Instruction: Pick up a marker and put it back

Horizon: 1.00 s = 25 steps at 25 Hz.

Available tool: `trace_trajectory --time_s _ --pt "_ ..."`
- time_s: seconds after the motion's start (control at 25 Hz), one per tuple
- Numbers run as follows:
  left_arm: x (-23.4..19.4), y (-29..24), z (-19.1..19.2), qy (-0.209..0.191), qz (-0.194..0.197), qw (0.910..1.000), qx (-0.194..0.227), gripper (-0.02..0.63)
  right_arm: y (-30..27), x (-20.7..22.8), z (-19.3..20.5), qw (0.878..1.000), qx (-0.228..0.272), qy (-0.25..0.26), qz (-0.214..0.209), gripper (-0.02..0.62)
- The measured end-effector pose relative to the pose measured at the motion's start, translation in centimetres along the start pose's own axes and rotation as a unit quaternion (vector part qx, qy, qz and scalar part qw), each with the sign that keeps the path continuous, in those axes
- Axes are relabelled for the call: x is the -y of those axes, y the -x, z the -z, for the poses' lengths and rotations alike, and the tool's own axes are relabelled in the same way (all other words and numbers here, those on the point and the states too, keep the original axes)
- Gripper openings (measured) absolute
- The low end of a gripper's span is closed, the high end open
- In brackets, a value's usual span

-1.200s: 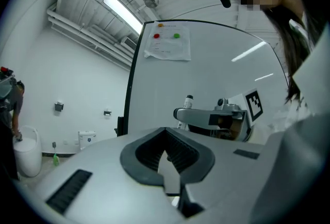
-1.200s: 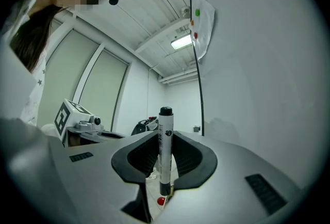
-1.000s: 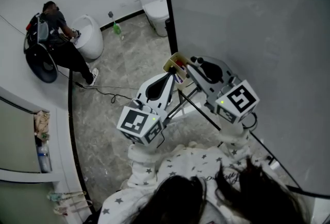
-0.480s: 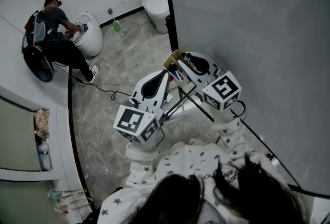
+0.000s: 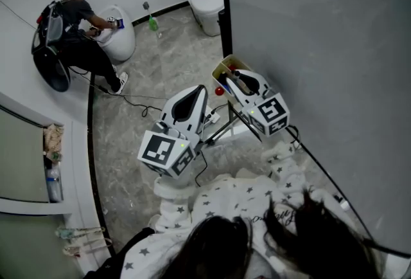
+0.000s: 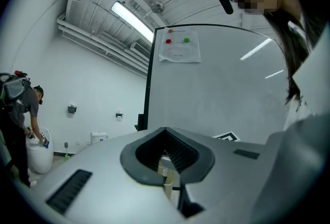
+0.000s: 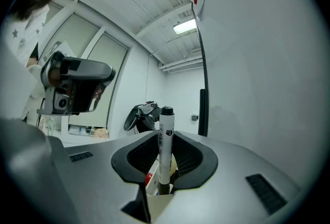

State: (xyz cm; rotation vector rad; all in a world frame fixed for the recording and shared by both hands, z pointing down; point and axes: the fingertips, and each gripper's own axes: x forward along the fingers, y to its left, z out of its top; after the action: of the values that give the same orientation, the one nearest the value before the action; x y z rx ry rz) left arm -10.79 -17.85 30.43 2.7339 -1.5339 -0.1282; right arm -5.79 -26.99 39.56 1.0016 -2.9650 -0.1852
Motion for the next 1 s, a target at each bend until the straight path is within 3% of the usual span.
trace_trajectory --time_s 0.16,0.36,0.44,0.52,0.68,0.88,1.0 --pt "-0.7 0.1 0.3 -0.002 -0.006 1.0000 0.003 0.002 -0.4 0.1 1.4 1.000 0.008 -0.010 0.007 0.080" --pt "-0.2 -0.4 -0.1 -0.003 -0.004 1.0000 0.004 0.002 -0.2 0.6 0.9 0.999 0.008 0.031 0.025 0.081" --pt "0.2 -0.4 -0.1 -0.003 -0.002 1.0000 0.004 0.002 0.3 0.4 0.3 0.999 0.022 0.019 0.021 0.088" --pt "0.5 -0.3 -0.2 -0.002 0.000 1.0000 0.003 0.002 0.9 0.1 -0.8 0.999 0.046 -0.009 0.013 0.203" --pt "1.0 -0.4 -0.7 0.001 0.005 1.0000 0.001 0.002 2.5 -0.4 -3.3 0.998 0.057 -0.010 0.012 0.207" --pt "1.7 -1.0 -1.0 0.006 0.021 0.9998 0.000 0.002 4.7 -1.9 -5.2 1.000 0.016 0.012 -0.020 0.206" --pt "2.3 -1.5 -1.2 0.010 0.031 0.9995 0.002 0.002 5.8 -2.8 -7.0 0.999 0.009 -0.010 -0.042 0.206"
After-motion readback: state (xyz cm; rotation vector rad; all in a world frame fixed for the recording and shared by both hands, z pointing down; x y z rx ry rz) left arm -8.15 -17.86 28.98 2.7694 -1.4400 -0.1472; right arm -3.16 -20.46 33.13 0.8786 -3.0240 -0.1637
